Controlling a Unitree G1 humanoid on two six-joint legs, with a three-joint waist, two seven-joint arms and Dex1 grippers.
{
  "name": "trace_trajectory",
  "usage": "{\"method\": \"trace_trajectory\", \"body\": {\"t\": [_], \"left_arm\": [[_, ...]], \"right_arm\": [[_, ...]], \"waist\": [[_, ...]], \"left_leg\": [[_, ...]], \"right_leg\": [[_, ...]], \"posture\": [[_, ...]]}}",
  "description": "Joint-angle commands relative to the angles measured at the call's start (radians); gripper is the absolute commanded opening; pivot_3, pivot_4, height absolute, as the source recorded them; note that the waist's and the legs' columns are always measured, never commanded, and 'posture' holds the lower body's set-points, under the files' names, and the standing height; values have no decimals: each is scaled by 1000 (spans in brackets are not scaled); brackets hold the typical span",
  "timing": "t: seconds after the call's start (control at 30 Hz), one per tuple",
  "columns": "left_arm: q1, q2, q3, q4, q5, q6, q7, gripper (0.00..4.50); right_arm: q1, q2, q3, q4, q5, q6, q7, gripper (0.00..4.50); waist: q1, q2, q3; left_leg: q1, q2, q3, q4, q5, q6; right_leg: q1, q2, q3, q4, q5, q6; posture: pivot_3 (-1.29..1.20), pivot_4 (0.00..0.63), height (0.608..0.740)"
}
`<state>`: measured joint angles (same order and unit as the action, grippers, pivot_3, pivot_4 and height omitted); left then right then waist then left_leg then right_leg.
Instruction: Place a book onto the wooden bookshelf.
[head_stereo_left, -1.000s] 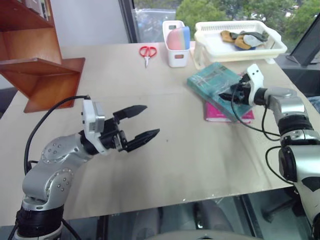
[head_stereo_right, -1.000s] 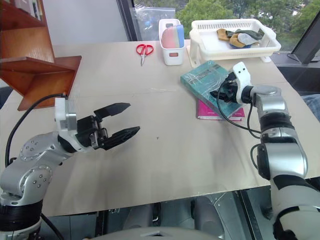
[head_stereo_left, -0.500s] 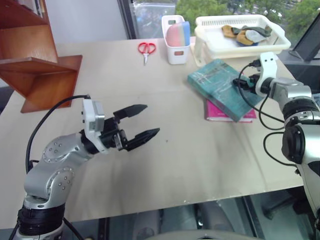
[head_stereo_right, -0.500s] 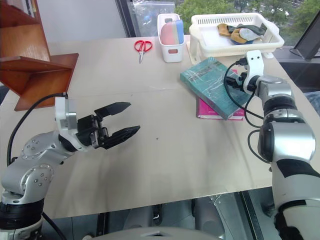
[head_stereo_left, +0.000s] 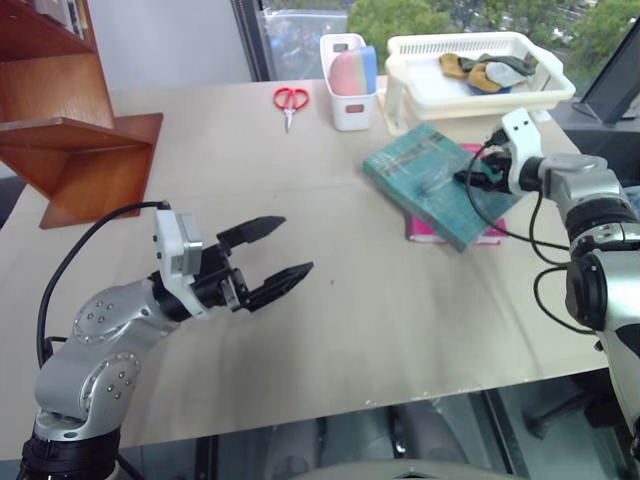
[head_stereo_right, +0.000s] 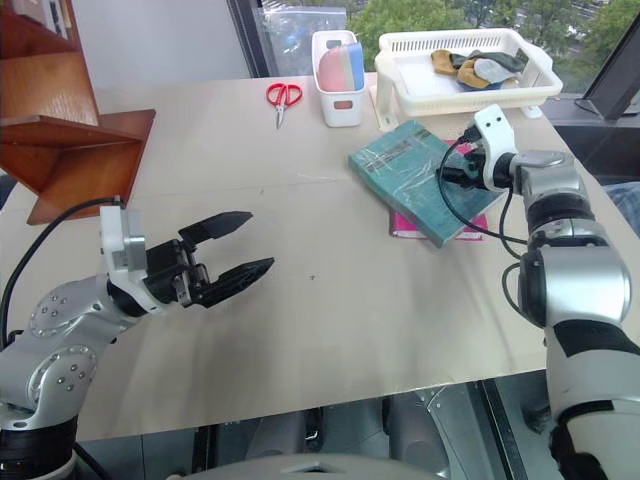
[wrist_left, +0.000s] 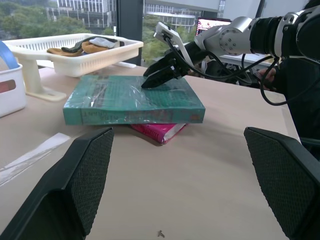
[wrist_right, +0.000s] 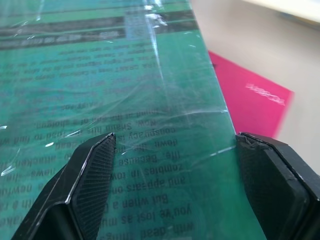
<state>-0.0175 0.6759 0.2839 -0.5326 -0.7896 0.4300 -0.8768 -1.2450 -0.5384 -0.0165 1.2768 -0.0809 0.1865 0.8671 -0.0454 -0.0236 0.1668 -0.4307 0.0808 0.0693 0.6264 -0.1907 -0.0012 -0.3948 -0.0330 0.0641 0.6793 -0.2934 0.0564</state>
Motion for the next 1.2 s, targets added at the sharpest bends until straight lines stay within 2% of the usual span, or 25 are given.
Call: {"method": "trace_trajectory", "body": {"t": [0.03, 0.33, 0.53, 0.67, 0.73, 0.83, 0.9, 0.97, 1.1, 1.2], "left_arm": [[-19, 3, 11, -22, -21, -11, -4, 4500], [-56, 5, -8, 14, -17, -4, -27, 4500], [-69, 3, -22, 25, -13, -5, -38, 4500], [-97, -6, -54, 47, 0, -13, -57, 4500], [-115, -9, -70, 63, 6, -17, -67, 4500], [-159, -24, -112, 110, 29, -26, -88, 4500], [-192, -39, -148, 150, 60, -40, -100, 4500], [-230, -61, -180, 200, 101, -48, -83, 4500], [-343, -151, -252, 328, 158, 6, 13, 4500], [-458, -250, -283, 479, 161, 145, 129, 4500]], "right_arm": [[62, 4, 42, 23, -38, 5, 56, 3921], [106, -7, 45, -17, -33, -8, 124, 3921], [113, -19, 3, -56, 12, -17, 119, 3921], [152, -48, -70, -199, 96, -112, 120, 3921], [210, -68, -99, -341, 138, -110, 130, 3921], [423, -122, -144, -747, 212, -41, 148, 3921], [601, -145, -182, -1045, 297, 76, 156, 4416], [746, -147, -222, -1286, 390, 208, 133, 4462], [1054, -164, -297, -1726, 495, 374, 55, 4462], [1198, -159, -319, -1912, 511, 435, -24, 4462]], "waist": [[1, -1, -1], [2, -6, -5], [2, -7, -6], [6, -7, -6], [8, -6, -5], [23, -2, -2], [32, -1, -1], [41, 0, -2], [45, 1, -2], [39, -1, -1]], "left_leg": [[0, 0, 0, 0, 0, 0], [1, 0, 0, 1, 0, 0], [1, 0, 0, 1, 0, 0], [0, 0, -1, 1, 0, 0], [-1, 0, -1, 1, 0, 0], [-2, 0, -1, 1, 0, 0], [-3, 0, -1, 1, 0, 0], [-3, 0, -1, 0, 0, 0], [-3, 0, -1, 1, 0, 0], [-2, -1, -4, 5, 0, 0]], "right_leg": [[1, 0, 0, 0, 0, 0], [2, 0, -1, 0, 0, 0], [2, 0, -1, 0, 0, 0], [2, 0, -1, 0, 0, 0], [1, 0, -1, 0, 0, 0], [0, 0, -1, 0, 0, 0], [0, 0, -2, -1, 0, 0], [-1, 0, -2, -1, 0, 0], [-1, 0, -1, 0, 0, 1], [3, 0, -3, 0, 1, 4]], "posture": [[0, 150, 740], [0, 150, 740], [0, 150, 740], [0, 150, 740], [0, 150, 740], [0, 150, 740], [0, 150, 740], [0, 150, 740], [0, 150, 740], [0, 150, 740]]}}
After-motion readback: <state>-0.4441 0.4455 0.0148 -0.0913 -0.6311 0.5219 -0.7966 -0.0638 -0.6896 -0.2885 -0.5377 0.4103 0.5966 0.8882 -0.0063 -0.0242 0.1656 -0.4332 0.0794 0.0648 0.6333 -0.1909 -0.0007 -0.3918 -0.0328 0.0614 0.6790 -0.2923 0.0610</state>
